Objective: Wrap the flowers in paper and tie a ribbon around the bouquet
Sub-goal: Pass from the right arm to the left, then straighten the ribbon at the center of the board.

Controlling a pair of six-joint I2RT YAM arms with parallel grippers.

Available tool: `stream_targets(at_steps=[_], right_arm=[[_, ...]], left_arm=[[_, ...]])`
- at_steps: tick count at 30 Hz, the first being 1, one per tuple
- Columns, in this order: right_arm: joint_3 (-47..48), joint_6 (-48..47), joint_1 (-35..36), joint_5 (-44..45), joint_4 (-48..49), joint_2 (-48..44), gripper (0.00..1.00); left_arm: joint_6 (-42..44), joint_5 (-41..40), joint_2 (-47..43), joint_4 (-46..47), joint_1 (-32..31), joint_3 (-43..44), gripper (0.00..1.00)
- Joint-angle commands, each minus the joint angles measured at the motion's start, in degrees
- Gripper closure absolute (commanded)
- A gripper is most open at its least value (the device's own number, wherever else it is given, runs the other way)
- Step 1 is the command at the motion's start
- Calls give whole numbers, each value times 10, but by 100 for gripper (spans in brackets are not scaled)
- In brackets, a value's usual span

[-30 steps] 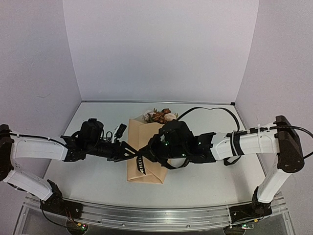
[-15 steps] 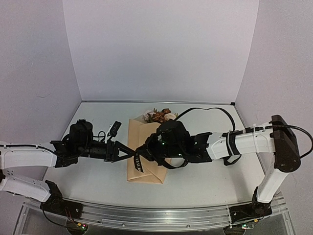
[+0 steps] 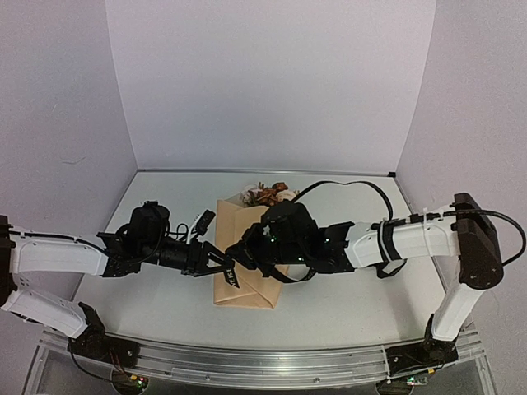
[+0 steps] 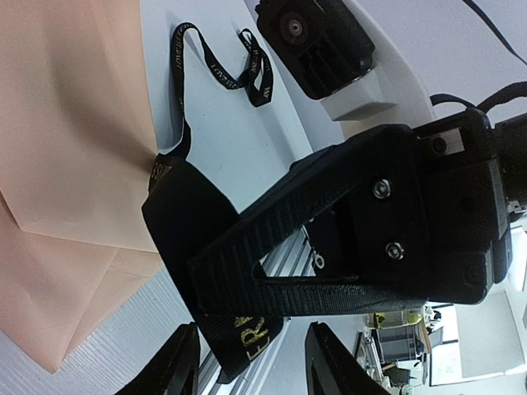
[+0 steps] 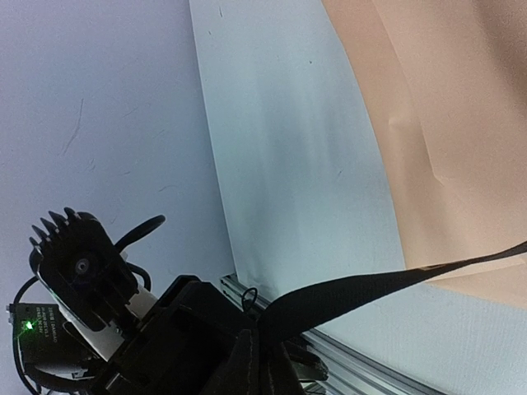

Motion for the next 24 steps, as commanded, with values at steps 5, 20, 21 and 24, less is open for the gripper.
stream_targets(at_steps=[5,20,21,24], right_arm=[[13,-7,4,-6,27,-1,100],[-243,-33,-39,227,-176,-244,28],[-272,-15,-48,256,-202,-272,26],[-344,17,-80,304,-262,-342,25]], left_arm=[[0,-2,14,17,-4,29,84],[-189,-438,-226,-447,-4,33,100],[-217,-470,-243,-493,-3,36,100],[-276,-575,-289,-608,-2,48,100]])
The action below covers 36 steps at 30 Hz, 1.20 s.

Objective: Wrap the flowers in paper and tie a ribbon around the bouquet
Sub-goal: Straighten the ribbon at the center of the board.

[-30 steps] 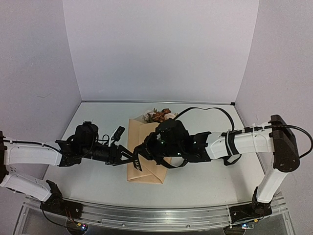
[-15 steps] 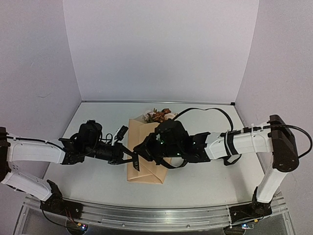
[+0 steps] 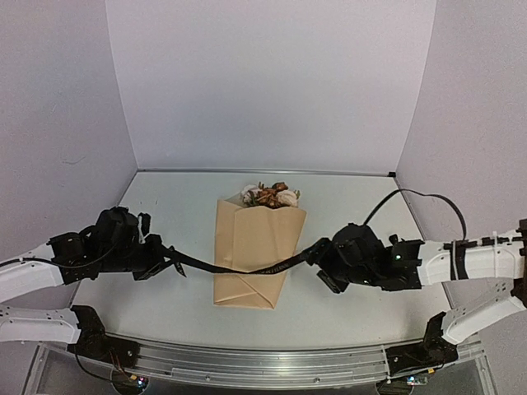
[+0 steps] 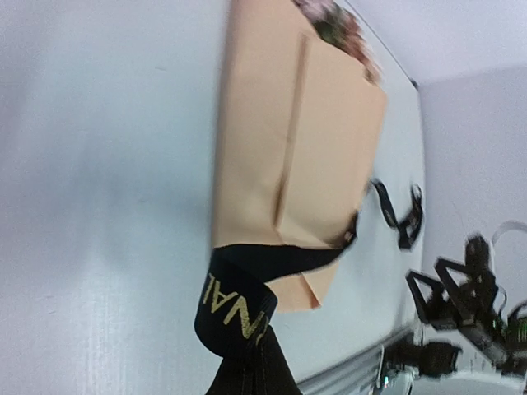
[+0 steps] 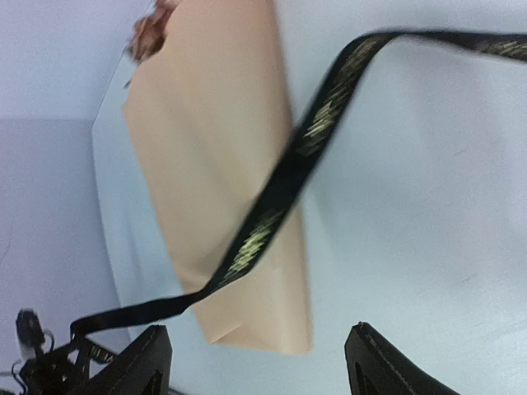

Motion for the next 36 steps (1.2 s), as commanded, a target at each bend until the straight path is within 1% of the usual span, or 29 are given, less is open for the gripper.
stream_targets(at_steps=[1,4,5,7,11,15,18,20,25,27,30,32,34,36], right_arm=[[-94,43,-52,128,-140,-94,26],[-116,43,-96,145,-216,-138,28],[-125,50,-108,156,-248,-154,28],[-149,57,-134,163,-278,-183,29],[-190,43,-209,162,-283,-235,27],[-172,-1,-285,134,-283,-207,27],[-144,-34,-334,104,-278,-156,30],[-133,-48,-354,94,-266,-135,31],[-125,-77,-407,60,-222,-88,32],[-116,-89,-424,42,-207,-65,34],[-106,-94,-429,26,-198,-35,39],[-104,-93,-435,24,-198,-24,45],[-103,-94,-446,22,-198,-21,53],[-99,-99,-460,21,-198,-23,61]], left_arm=[[-124,-226,-62,-242,2,42,100],[-147,-308,-82,-315,6,66,100],[-149,-334,-80,-337,9,78,100],[-150,-375,-70,-365,15,99,100],[-110,-393,-44,-356,35,128,100],[-51,-367,-22,-319,80,132,100],[2,-325,-15,-278,138,126,100],[24,-308,-6,-256,161,127,100],[56,-299,36,-233,202,136,100],[72,-280,45,-218,238,135,100],[95,-256,49,-199,282,132,100],[107,-241,58,-188,320,131,100],[117,-222,68,-181,354,130,100],[125,-207,75,-174,378,127,100]])
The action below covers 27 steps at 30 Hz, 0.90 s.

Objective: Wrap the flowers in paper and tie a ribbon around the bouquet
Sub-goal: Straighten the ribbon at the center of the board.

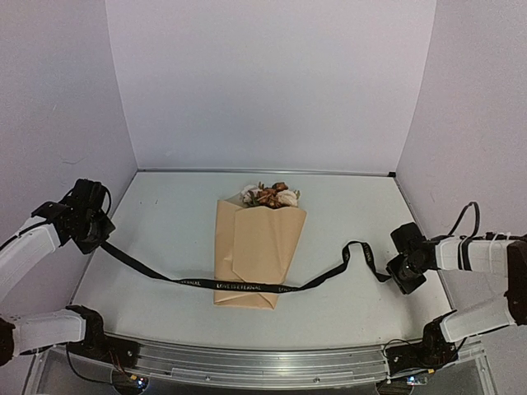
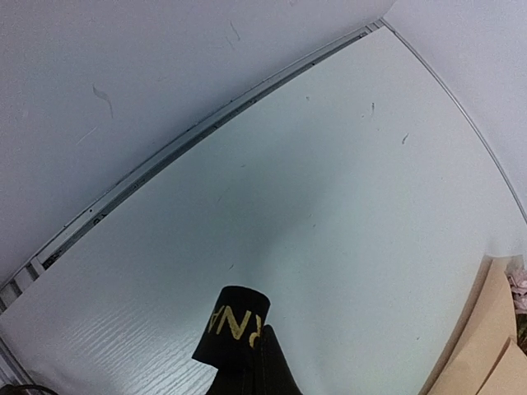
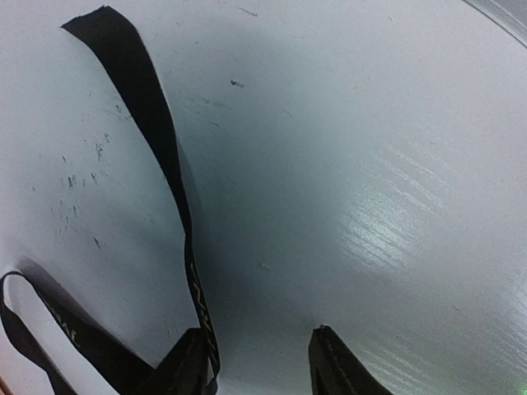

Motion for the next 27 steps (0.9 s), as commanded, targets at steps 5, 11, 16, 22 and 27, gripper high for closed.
stream_targets(at_steps=[5,11,16,22,27], right_arm=[[47,-37,-54,-17,-2,-5,96],[94,-61,-61,61,-127,-81,100],[152,-80,-61,158,-260,-152,100],[178,-68,-67,205,-359,-181,100],[190,-63,-81,231,-394,-185,100]], left_arm=[[55,50,23,44,89,16,100],[67,17,25,25,126,44,100],[80,-10,23,11,152,56,100],[65,-72,-1,9,171,23,100],[51,-92,3,15,198,2,100]])
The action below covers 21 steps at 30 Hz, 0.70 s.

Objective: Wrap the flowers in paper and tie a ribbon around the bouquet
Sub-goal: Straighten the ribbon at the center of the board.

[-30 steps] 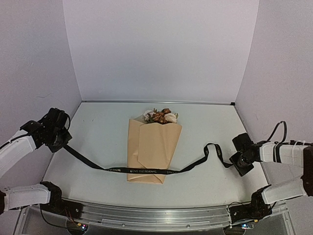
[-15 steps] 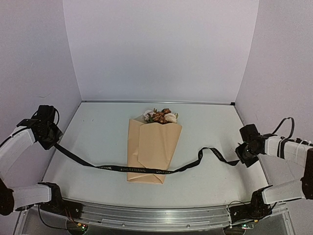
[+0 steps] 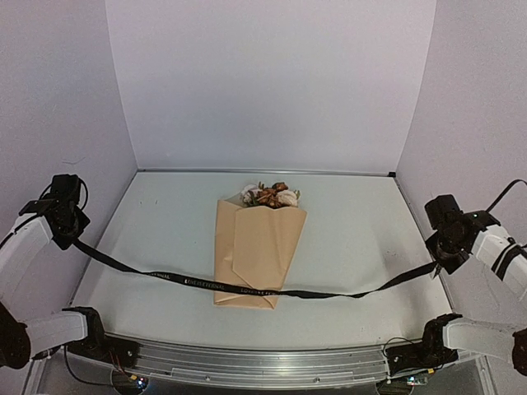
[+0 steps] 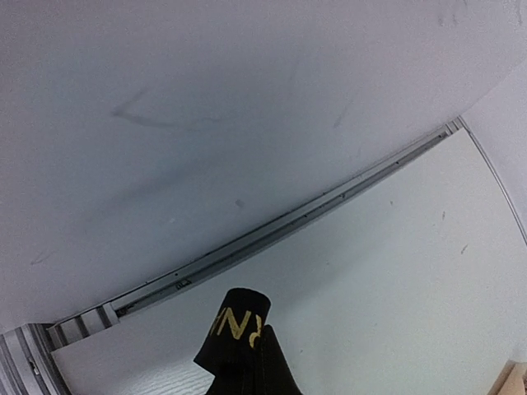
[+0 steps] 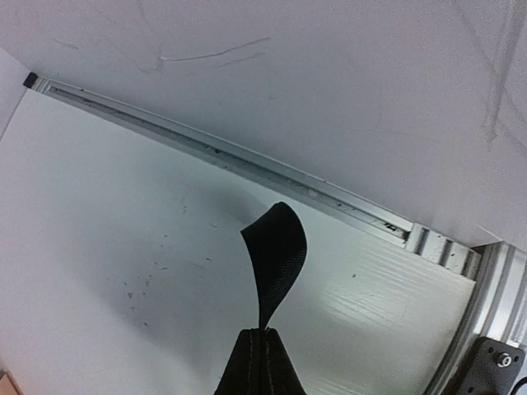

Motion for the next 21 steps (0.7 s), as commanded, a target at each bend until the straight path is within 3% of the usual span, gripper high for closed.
stream_targets(at_steps=[1,7,10,13,16,19,21], right_arm=[[30,5,-17,56,-72,4,100],[49,8,-27,39,-63,89,100],[56,7,-27,33,-51,139,92],[63,2,-28,18,-36,173,77],[65,-21,-28,-2,-13,181,42],[65,-67,-27,-44,27,173,20],[69,-106,-25,-96,60,171,15]], left_arm=[[-21,-48,2,-1,27,-18,100],[-55,-12,38,18,63,-36,100],[-64,5,59,19,64,-31,94],[-58,21,63,29,64,-28,72],[-25,62,70,36,64,-10,33],[11,131,69,54,64,5,15],[42,208,56,91,62,0,8]])
